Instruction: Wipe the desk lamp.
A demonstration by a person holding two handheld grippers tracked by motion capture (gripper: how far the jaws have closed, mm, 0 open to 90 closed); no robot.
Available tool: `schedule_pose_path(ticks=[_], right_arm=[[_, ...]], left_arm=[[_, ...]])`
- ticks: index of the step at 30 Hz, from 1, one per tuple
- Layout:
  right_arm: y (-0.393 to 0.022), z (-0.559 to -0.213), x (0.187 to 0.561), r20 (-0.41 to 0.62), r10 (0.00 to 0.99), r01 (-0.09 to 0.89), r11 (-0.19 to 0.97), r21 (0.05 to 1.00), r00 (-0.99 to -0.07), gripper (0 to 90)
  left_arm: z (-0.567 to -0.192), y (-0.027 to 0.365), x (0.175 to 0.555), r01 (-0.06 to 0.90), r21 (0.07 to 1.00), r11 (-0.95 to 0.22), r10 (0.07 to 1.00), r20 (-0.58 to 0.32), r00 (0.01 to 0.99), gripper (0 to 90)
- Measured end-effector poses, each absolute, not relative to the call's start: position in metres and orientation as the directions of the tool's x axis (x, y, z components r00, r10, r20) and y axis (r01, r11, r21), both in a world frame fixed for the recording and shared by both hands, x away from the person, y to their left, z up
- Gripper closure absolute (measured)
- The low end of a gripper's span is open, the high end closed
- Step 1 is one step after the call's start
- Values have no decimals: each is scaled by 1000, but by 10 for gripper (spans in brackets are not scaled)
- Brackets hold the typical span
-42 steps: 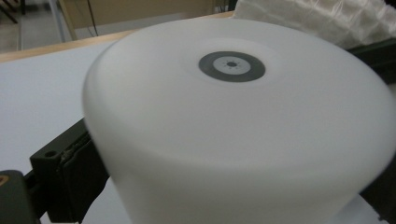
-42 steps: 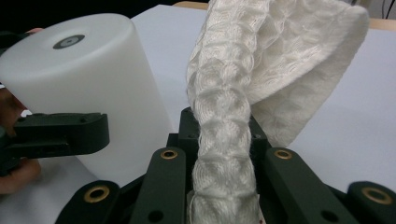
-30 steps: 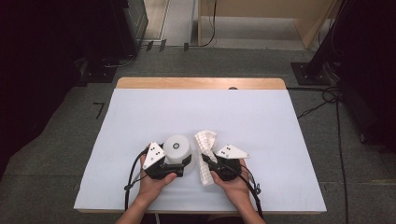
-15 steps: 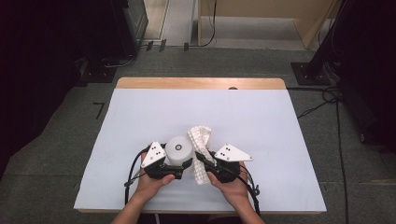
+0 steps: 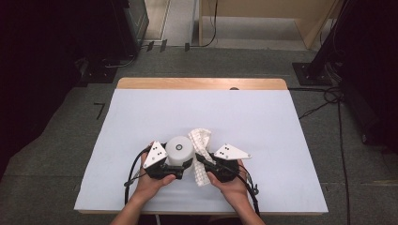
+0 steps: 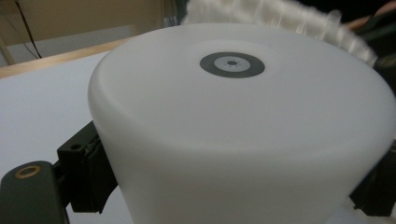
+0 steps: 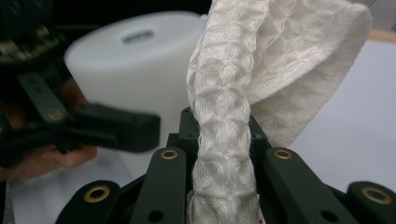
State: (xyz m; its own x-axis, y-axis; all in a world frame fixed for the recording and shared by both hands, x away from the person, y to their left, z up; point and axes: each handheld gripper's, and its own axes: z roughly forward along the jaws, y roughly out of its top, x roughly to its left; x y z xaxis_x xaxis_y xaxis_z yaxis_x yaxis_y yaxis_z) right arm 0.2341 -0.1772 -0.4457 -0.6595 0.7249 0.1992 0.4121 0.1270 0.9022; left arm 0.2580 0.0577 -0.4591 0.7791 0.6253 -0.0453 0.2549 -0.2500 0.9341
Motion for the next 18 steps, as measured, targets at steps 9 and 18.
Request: schedule_pose_path(ticks=[9,18], right_arm=[[-182,-453,238,198,746,426,125,896,-636,764],[-194,-457,241,209,771,439,101,893,-602,763]], left_arm=[[-469,56,261,250,923,-292,643,-5,766,86],[-466,59,257,247,935,-253,663,-19,748,5]])
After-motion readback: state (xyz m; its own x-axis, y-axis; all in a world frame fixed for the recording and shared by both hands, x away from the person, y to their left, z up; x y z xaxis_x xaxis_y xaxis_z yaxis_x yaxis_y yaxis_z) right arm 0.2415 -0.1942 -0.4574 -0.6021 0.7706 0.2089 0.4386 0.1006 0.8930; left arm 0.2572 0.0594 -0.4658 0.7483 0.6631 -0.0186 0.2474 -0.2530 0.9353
